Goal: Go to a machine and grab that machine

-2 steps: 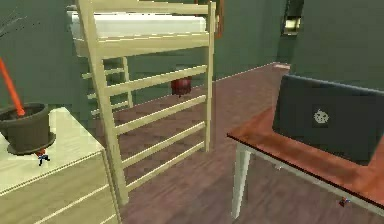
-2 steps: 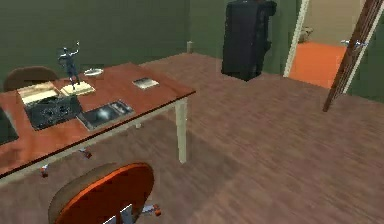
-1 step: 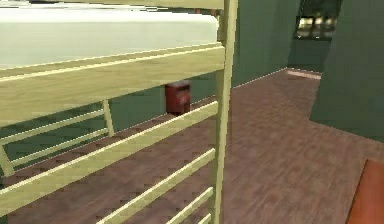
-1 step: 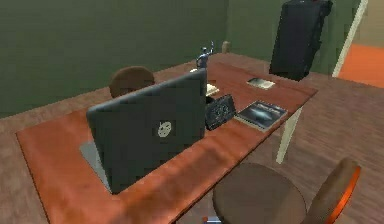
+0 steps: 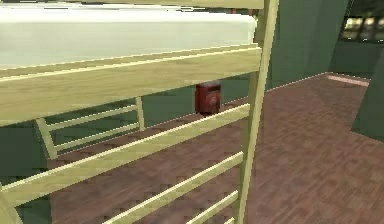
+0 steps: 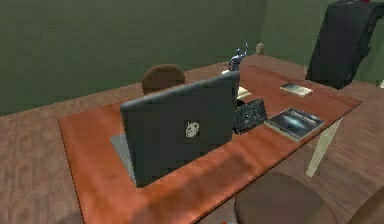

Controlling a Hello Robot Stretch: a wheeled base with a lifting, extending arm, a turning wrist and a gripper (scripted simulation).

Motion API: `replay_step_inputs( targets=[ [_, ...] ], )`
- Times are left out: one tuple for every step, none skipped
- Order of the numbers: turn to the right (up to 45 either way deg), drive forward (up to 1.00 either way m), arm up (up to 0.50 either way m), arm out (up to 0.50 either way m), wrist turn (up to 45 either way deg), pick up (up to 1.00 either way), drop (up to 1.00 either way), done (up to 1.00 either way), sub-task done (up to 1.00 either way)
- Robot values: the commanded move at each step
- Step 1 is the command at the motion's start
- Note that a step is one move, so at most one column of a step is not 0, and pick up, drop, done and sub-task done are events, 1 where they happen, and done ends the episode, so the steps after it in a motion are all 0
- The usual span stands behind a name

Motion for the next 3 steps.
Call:
replay_step_inputs(
  targets=[
    [0.0,0.0,0.5,0.0,0.0,0.0,0.0,0.0,0.0],
    [0.0,0.0,0.38,0.0,0.0,0.0,0.0,0.0,0.0],
    [0.0,0.0,0.0,0.28,0.0,0.0,0.0,0.0,0.0]
  ],
)
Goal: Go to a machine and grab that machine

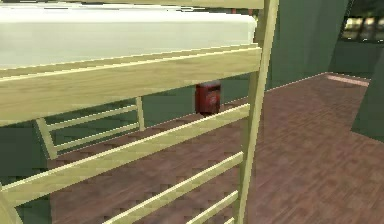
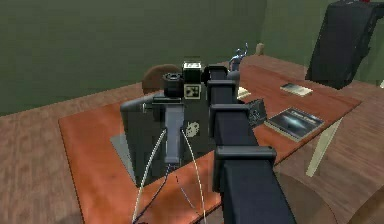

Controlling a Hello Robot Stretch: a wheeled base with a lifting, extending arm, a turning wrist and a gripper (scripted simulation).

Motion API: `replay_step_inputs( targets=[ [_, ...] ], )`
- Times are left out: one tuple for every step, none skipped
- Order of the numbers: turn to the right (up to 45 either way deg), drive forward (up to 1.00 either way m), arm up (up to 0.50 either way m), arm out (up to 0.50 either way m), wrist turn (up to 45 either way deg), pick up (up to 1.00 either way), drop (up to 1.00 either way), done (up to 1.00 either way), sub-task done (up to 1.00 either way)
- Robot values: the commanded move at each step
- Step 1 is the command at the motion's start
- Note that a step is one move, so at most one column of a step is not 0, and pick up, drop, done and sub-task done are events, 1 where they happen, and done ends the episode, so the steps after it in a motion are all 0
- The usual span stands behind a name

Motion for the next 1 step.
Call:
replay_step_inputs(
  targets=[
    [0.0,0.0,0.0,0.0,45.0,0.0,0.0,0.0,0.0]
  ],
)
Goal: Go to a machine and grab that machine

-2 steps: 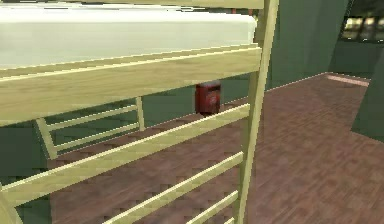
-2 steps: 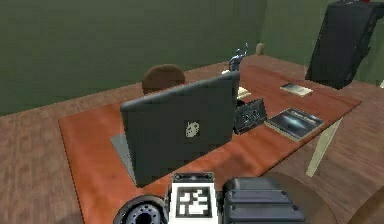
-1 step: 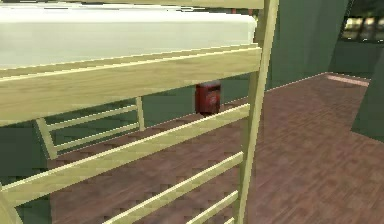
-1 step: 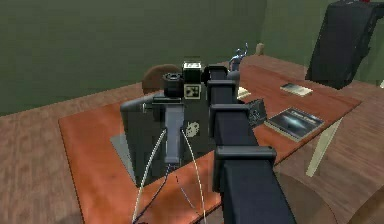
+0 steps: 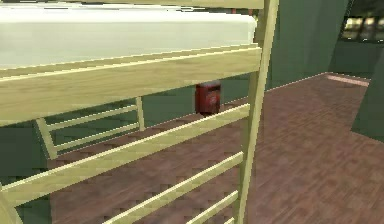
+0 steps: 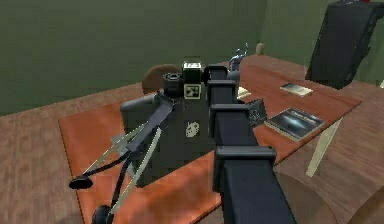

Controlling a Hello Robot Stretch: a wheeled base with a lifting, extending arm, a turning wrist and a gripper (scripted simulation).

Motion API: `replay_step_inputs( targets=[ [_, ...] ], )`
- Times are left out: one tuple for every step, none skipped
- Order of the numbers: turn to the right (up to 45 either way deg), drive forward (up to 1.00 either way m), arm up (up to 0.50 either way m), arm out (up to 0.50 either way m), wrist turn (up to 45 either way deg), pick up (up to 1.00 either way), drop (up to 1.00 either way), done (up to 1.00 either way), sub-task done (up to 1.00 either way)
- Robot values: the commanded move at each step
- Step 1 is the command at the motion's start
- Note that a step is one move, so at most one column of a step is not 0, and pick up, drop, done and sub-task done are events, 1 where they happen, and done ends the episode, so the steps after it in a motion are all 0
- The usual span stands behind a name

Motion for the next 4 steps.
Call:
replay_step_inputs(
  targets=[
    [0.0,0.0,0.0,0.0,45.0,0.0,0.0,0.0,0.0],
    [0.0,0.0,0.0,0.0,33.0,0.0,0.0,0.0,0.0],
    [0.0,0.0,0.0,0.0,0.0,1.0,0.0,0.0,0.0],
    [0.0,0.0,0.0,0.0,0.0,0.0,0.0,1.0,0.0]
  ],
)
